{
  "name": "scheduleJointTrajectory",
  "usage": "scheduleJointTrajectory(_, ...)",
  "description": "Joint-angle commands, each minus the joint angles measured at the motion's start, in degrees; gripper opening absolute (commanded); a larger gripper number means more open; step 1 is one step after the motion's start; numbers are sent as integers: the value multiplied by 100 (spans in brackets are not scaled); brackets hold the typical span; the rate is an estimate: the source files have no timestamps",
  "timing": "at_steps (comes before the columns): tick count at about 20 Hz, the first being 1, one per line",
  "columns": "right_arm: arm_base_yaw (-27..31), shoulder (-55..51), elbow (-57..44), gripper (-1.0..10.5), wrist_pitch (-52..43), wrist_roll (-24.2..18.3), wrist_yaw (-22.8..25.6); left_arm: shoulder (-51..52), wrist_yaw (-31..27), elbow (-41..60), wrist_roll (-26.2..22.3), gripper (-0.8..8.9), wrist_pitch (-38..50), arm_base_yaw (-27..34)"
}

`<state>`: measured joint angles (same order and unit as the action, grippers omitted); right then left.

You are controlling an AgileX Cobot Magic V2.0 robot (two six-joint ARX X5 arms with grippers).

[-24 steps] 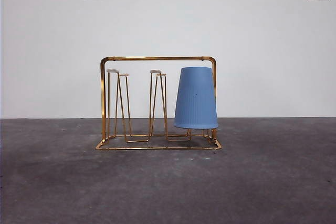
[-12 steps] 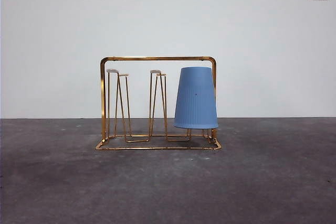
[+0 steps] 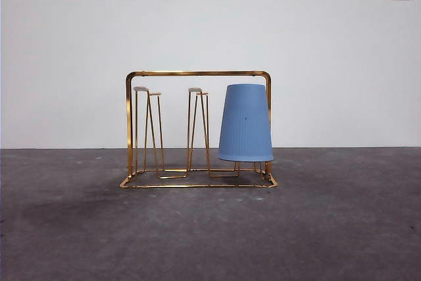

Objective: Pick up cup 1,put cup 1 in the cup rack,pick up cup 2,put cup 2 in the cup rack

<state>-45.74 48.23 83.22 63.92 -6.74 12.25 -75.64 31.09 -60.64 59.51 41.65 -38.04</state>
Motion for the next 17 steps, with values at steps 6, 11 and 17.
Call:
scheduleJointTrajectory(6,0,-737,-48,221,420,446,393,1499,-4736,-9,-5123,-6,-4868,-234)
scheduleJointTrajectory(11,0,-820,-48,221,549,579,433,1311,-5469,136,-5252,-6,-4774,-251)
scheduleJointTrajectory(17,0,-822,-48,221,697,669,431,973,-5668,566,-5359,-6,-3921,-175)
